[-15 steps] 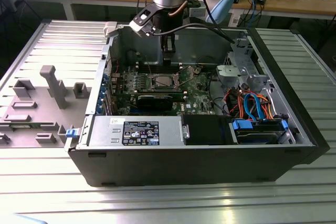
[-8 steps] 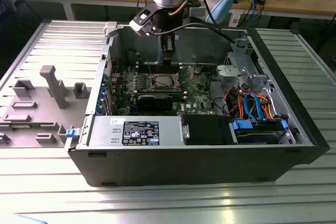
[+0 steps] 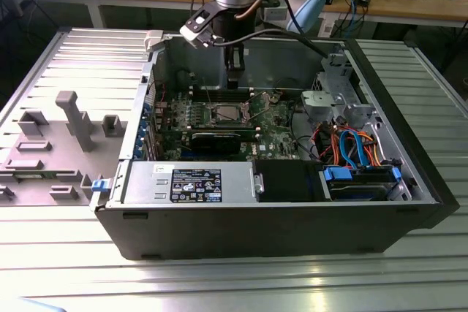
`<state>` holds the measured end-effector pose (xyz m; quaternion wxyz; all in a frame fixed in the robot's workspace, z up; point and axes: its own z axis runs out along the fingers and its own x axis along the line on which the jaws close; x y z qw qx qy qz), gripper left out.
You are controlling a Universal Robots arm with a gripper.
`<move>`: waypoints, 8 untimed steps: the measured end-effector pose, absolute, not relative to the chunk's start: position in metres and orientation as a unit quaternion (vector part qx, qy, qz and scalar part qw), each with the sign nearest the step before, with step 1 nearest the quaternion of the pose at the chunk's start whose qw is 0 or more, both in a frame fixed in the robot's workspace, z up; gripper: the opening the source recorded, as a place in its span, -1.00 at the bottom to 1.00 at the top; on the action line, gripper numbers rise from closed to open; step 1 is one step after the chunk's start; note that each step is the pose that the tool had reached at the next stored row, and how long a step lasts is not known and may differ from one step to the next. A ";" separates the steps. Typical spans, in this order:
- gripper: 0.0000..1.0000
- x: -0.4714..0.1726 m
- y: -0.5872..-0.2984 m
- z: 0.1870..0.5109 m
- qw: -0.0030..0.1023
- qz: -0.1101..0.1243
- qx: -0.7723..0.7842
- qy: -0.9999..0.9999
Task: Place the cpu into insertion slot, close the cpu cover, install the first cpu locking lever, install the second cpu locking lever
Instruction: 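Close the cpu cover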
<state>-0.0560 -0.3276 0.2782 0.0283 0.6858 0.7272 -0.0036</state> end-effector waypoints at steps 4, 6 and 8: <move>-0.79 -0.056 -0.328 0.282 0.028 -0.004 0.686 0.727; -0.79 -0.056 -0.328 0.282 0.028 -0.004 0.686 0.727; -0.79 -0.056 -0.328 0.283 0.028 -0.004 0.686 0.727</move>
